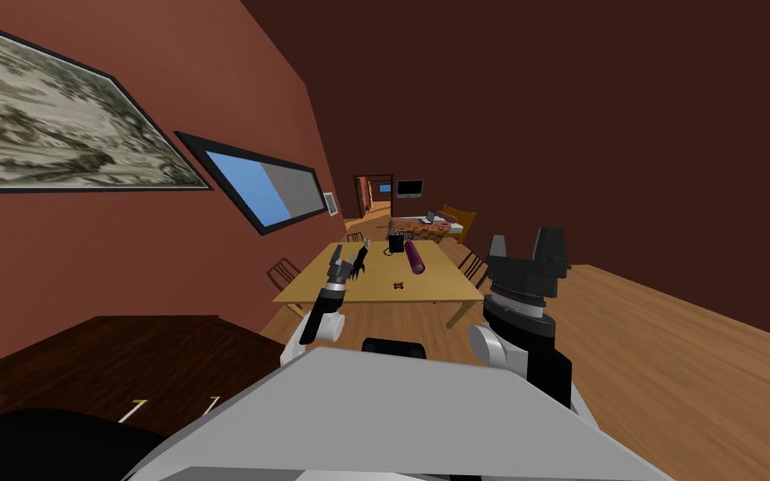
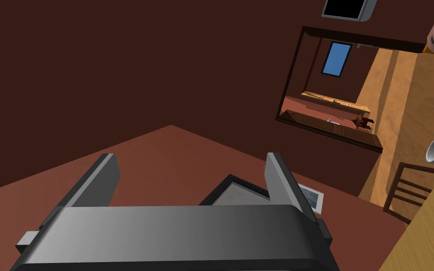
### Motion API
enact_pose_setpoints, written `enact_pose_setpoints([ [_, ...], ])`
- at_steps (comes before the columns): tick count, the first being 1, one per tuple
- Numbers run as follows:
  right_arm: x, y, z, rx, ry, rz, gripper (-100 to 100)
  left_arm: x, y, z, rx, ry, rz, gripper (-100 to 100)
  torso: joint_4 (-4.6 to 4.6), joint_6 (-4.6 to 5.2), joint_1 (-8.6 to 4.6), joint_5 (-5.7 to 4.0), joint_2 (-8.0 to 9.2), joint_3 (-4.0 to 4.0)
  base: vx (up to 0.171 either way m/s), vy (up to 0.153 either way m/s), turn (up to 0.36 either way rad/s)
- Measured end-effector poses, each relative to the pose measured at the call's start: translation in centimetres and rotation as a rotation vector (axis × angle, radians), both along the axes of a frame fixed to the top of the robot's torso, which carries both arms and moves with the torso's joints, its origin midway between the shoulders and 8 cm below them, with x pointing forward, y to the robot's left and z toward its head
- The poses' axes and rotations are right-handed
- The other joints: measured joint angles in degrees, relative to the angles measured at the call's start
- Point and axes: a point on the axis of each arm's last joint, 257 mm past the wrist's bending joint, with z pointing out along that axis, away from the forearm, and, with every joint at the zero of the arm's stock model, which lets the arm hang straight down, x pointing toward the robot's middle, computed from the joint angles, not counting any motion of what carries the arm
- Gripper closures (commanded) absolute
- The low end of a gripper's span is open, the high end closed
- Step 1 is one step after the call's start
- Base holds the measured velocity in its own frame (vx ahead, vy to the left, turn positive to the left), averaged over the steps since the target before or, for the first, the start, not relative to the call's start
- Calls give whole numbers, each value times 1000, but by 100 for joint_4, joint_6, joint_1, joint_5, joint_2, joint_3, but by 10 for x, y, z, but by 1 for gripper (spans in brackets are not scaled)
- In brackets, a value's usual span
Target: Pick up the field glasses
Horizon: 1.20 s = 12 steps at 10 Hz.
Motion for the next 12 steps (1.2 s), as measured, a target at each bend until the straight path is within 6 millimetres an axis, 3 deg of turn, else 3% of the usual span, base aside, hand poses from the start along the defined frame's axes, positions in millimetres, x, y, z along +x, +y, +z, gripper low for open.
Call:
enact_pose_setpoints([
  [12, 0, 0, 0, 0, 0, 0, 0, 82, -28, -130, -167, 386, -112, -100, 0, -4, 0, 0, 0, 0, 10, -5, -78],
])
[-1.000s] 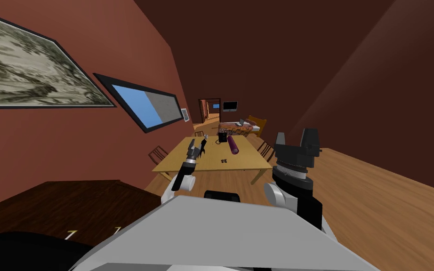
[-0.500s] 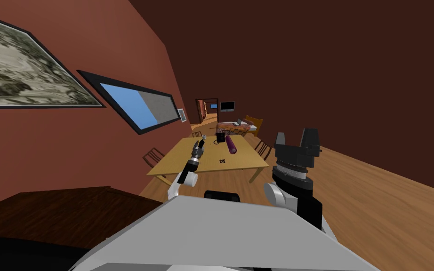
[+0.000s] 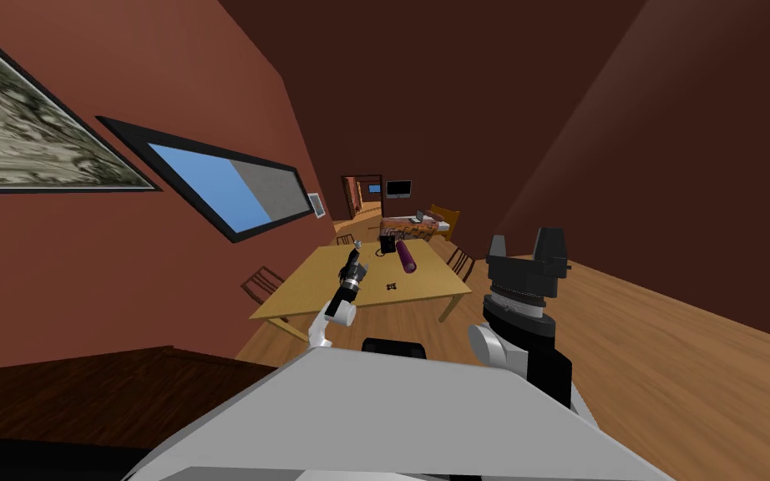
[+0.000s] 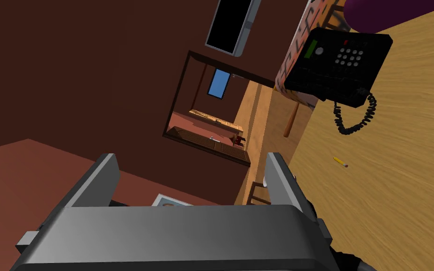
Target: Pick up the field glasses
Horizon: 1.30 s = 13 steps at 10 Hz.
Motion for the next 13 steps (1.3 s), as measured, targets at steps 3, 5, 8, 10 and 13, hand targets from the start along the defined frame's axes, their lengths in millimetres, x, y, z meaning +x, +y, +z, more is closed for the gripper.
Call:
enact_pose_setpoints([
  [3, 0, 0, 0, 0, 0, 0, 0, 14, -8, -37, -38, 107, -23, -100, 0, -1, 0, 0, 1, 1, 10, -4, -87],
  [5, 0, 0, 0, 0, 0, 0, 0, 20, -13, -59, -55, 171, -33, -100, 1, 0, 0, 0, 2, 1, 8, -4, -70],
  [8, 0, 0, 0, 0, 0, 0, 0, 31, -25, -92, -87, 280, -53, -100, 0, -1, 0, 0, 1, 0, 11, -4, -87],
  [10, 0, 0, 0, 0, 0, 0, 0, 35, -29, -111, -101, 345, -60, -100, 0, -1, 0, 0, 2, 1, 8, -2, -57],
  [13, 0, 0, 0, 0, 0, 0, 0, 40, -40, -143, -122, 440, -71, -100, 1, 0, -1, -1, 2, 1, 8, -3, -64],
])
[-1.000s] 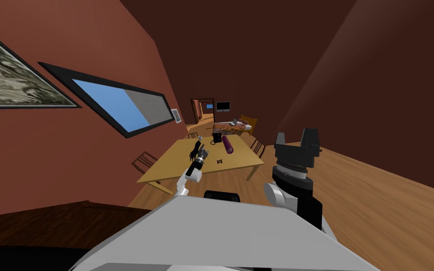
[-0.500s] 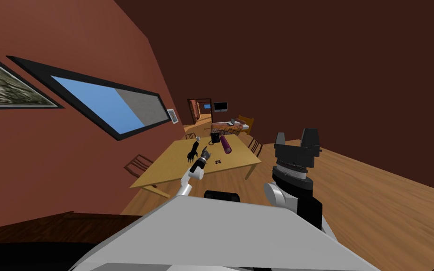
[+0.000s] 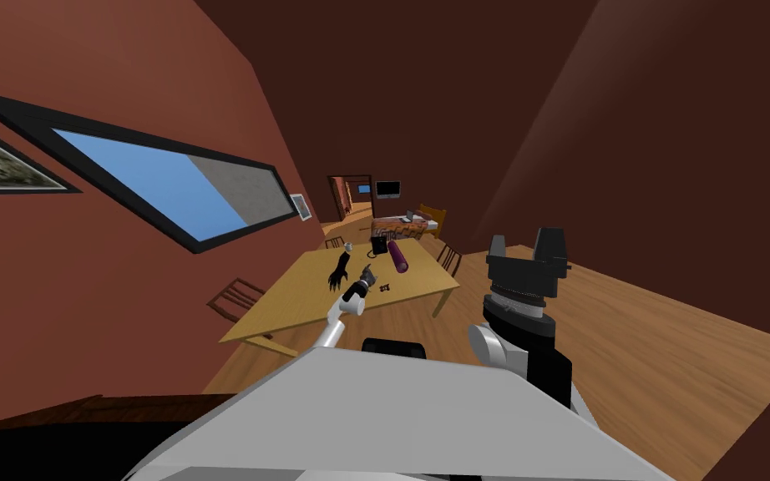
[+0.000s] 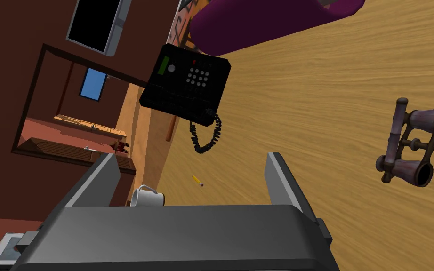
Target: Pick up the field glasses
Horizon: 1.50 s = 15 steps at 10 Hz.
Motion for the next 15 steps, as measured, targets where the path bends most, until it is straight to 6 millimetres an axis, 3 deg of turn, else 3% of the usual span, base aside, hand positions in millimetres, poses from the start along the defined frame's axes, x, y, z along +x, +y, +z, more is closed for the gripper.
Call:
enact_pose_setpoints([
  [9, 0, 0, 0, 0, 0, 0, 0, -6, -14, -83, -38, 272, -14, -100, 0, -3, 1, 0, 2, 1, 8, -2, -61],
  [15, 0, 0, 0, 0, 0, 0, 0, -20, -20, -135, -48, 463, -10, -100, 0, -3, 1, 0, 1, 1, 8, -2, -64],
])
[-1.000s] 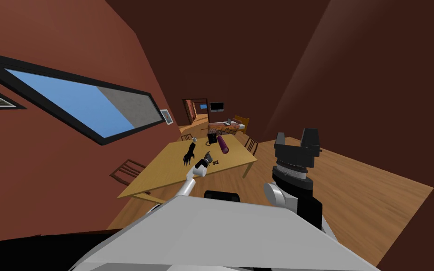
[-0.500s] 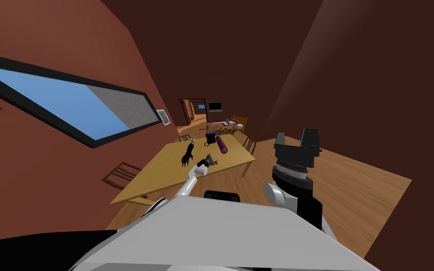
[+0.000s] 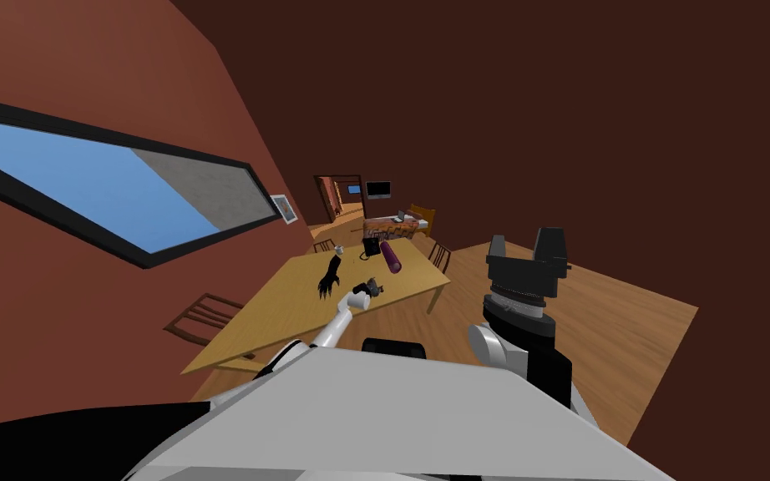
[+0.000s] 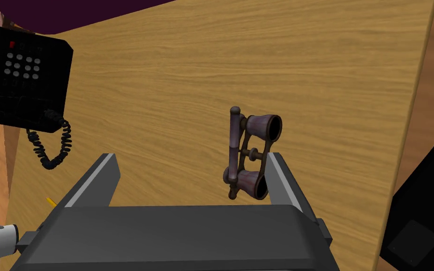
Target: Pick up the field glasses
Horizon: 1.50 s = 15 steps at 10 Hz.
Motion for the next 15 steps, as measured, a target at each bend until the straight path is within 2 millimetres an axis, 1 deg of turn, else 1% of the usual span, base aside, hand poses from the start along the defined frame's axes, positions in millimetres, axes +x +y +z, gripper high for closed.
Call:
enact_pose_setpoints([
  [3, 0, 0, 0, 0, 0, 0, 0, -12, 5, -26, 4, 115, 8, -100, 0, 0, 0, 0, 0, 0, 10, -1, -85],
  [5, 0, 0, 0, 0, 0, 0, 0, -19, 11, -37, 11, 174, 17, -100, 0, -1, 1, 0, 1, 0, 8, -2, -53],
  [7, 0, 0, 0, 0, 0, 0, 0, -22, 18, -44, 18, 214, 25, -100, 0, -2, 1, 0, 2, 1, 3, -1, -17],
  [8, 0, 0, 0, 0, 0, 0, 0, -22, 18, -45, 19, 217, 26, 0, 1, -2, 1, 0, 4, 2, 0, 0, 0],
  [9, 0, 0, 0, 0, 0, 0, 0, -22, 18, -45, 19, 217, 26, -100, 1, -2, 1, 0, 4, 3, 0, 9, -16],
  [10, 0, 0, 0, 0, 0, 0, 0, -20, 19, -45, 18, 216, 31, -100, 1, -2, 4, 0, 4, 3, -3, 25, -26],
  [11, 0, 0, 0, 0, 0, 0, 0, -12, 18, -43, 15, 204, 35, -100, 1, -1, 9, 1, 4, 3, 0, 23, -13],
  [15, 0, 0, 0, 0, 0, 0, 0, -7, 18, -47, 19, 200, 47, -100, 1, -2, 8, 1, 4, 2, 2, 18, -12],
])
